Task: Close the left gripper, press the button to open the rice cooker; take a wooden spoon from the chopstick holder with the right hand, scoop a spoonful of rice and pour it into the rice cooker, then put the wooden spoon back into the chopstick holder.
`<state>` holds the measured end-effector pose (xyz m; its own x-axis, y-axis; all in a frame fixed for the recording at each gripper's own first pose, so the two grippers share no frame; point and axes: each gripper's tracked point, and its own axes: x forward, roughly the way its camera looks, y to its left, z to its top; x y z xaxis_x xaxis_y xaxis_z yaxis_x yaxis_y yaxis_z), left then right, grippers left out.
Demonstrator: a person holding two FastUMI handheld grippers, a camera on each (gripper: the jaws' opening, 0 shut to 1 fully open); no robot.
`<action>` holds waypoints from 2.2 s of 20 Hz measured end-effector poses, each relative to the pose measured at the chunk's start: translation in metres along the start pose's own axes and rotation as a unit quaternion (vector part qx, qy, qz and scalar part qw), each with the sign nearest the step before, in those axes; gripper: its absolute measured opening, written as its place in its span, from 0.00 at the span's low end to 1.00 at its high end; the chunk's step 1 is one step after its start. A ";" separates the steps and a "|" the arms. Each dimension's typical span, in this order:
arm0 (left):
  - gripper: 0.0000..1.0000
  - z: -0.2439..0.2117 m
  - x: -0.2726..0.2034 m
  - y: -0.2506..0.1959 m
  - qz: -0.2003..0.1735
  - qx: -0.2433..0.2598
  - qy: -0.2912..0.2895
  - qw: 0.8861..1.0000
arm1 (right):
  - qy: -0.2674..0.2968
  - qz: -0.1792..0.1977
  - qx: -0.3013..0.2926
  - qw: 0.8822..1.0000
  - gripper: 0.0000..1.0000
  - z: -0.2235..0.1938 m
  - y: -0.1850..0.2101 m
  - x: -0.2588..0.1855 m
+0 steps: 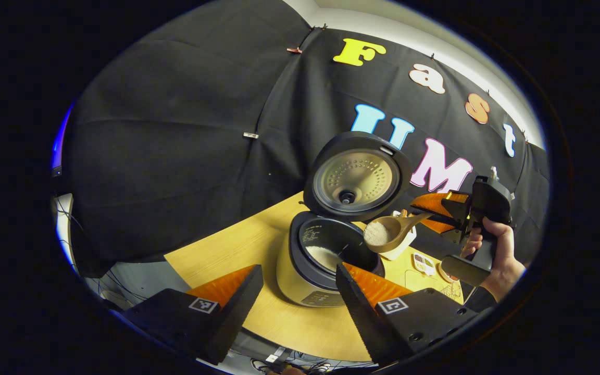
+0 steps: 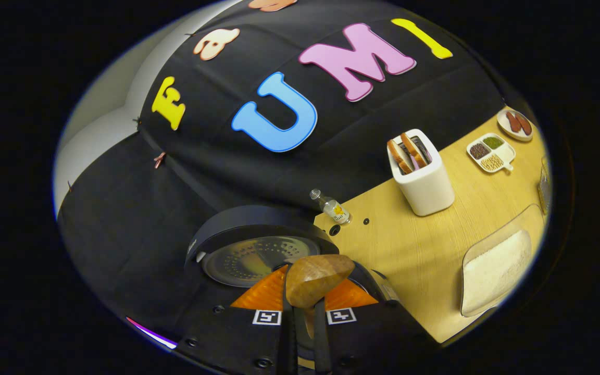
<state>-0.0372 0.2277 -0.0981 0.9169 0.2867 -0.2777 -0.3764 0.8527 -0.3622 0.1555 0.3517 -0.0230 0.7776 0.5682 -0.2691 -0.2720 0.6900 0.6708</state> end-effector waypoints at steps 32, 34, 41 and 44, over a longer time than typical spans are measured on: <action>0.95 0.013 0.007 0.022 0.016 0.000 -0.011 1.000 | 0.020 0.131 -0.406 0.904 0.17 -0.084 0.060 0.020; 0.95 0.013 0.004 0.017 0.012 0.003 -0.013 1.000 | 0.009 0.121 -0.364 0.923 0.17 -0.064 0.057 0.015; 0.95 0.014 0.004 -0.024 -0.017 0.023 -0.018 0.999 | -0.051 0.064 -0.206 0.975 0.17 0.032 0.015 -0.027; 0.95 0.015 0.002 -0.050 -0.036 0.039 -0.022 0.998 | -0.083 0.027 -0.200 0.976 0.17 0.074 -0.026 -0.056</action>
<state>-0.0142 0.1918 -0.0672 0.9466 0.2421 -0.2130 -0.3003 0.9024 -0.3090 0.1613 0.2689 0.0255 0.8280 0.5511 -0.1034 -0.4888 0.7998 0.3485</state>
